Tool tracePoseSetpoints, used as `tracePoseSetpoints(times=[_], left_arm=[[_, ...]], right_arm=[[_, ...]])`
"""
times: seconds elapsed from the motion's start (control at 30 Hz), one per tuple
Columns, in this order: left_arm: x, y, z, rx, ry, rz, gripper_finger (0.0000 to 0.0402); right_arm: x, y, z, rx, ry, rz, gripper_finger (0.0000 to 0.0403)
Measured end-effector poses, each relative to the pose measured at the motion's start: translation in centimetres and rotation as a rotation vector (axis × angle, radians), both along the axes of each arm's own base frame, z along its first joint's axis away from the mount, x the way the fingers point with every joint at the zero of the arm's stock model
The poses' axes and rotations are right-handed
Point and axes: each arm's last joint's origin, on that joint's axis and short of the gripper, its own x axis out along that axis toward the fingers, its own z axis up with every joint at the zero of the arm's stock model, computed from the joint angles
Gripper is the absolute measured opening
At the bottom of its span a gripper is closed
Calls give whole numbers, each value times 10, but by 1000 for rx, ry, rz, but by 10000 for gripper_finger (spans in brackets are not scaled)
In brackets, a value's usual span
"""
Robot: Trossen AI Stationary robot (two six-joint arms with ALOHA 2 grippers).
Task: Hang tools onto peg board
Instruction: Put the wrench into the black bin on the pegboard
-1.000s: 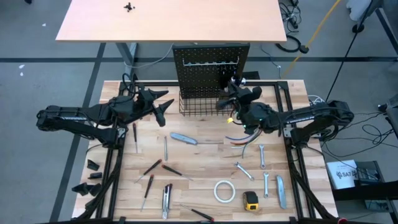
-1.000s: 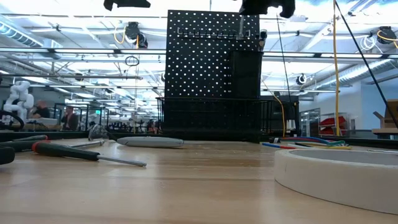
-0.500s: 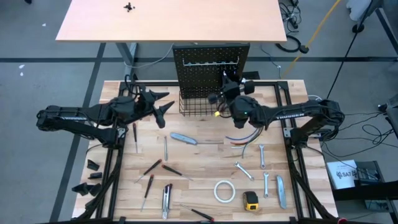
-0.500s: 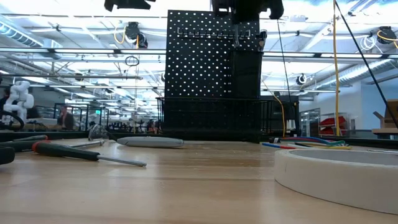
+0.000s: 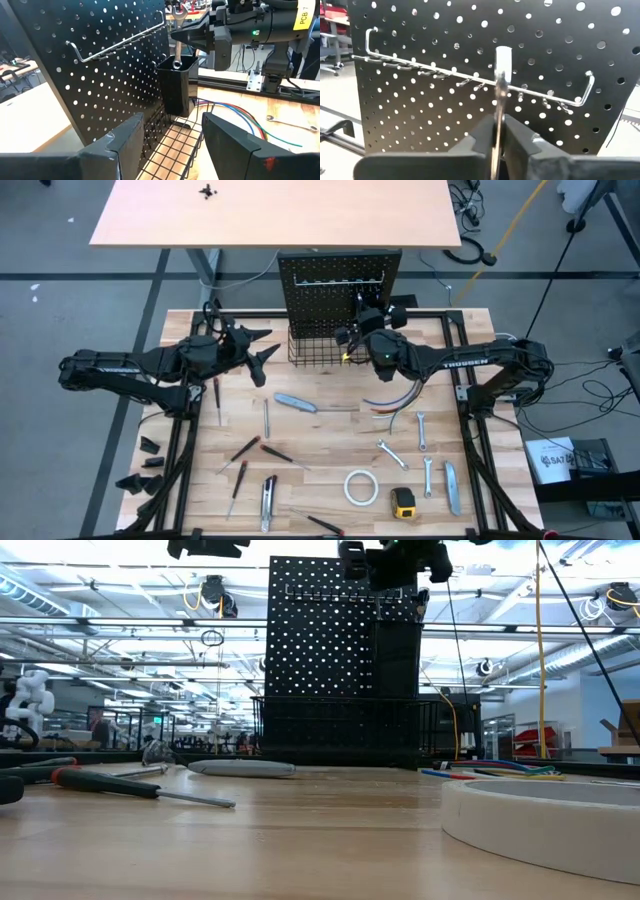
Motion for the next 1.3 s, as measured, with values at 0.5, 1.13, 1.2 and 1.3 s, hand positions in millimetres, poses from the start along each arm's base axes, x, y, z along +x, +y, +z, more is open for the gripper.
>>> tracePoseSetpoints(times=[0.5, 1.13, 1.2, 1.3], left_arm=[[0, 0, 0, 2, 0, 0, 203], [1, -2, 0, -17, -6, -87, 203], [3, -3, -1, -26, -1, -126, 203], [8, -5, -4, -17, 29, -185, 203]], right_arm=[[0, 0, -1, -9, 42, -8, 187], [2, 64, 84, -103, 121, 177, 194], [1, 80, 82, -70, 125, 234, 194], [0, 97, 67, 34, 107, 379, 194]])
